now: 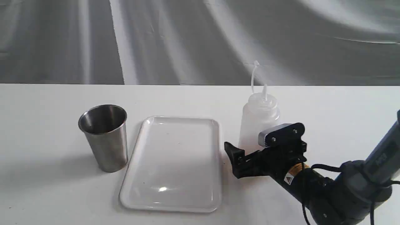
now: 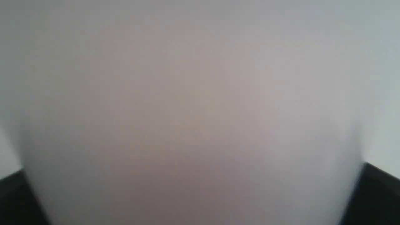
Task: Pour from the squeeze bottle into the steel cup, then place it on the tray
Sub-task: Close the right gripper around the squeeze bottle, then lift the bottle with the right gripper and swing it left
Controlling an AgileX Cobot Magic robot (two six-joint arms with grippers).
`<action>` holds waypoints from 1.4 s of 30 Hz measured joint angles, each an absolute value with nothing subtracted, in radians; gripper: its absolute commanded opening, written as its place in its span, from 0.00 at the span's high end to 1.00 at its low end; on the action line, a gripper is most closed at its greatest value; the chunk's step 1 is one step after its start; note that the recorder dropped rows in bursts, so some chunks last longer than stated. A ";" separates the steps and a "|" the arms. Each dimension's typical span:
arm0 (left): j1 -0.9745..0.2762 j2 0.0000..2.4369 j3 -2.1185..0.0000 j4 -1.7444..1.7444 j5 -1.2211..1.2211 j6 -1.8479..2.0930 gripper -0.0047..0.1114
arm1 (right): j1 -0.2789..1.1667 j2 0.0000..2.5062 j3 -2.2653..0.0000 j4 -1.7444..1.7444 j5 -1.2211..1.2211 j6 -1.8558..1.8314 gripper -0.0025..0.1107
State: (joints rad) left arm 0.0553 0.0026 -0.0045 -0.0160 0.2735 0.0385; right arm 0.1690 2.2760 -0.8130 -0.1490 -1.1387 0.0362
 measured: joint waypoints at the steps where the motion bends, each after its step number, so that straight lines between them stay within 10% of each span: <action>1: 0.055 0.003 -0.004 -0.016 0.274 0.039 0.96 | 0.169 2.276 -0.815 -0.147 -1.139 0.040 0.05; 15: 0.055 0.003 -0.004 -0.016 0.274 0.039 0.96 | 0.169 2.277 -0.860 -0.142 -1.116 0.059 0.13; 28: 0.055 0.003 -0.004 -0.016 0.274 0.039 0.96 | 0.169 2.277 -0.860 -0.136 -1.112 0.063 0.98; 42: 0.055 0.003 -0.004 -0.016 0.274 0.039 0.96 | 0.169 2.180 -0.858 -0.140 -1.018 0.063 0.98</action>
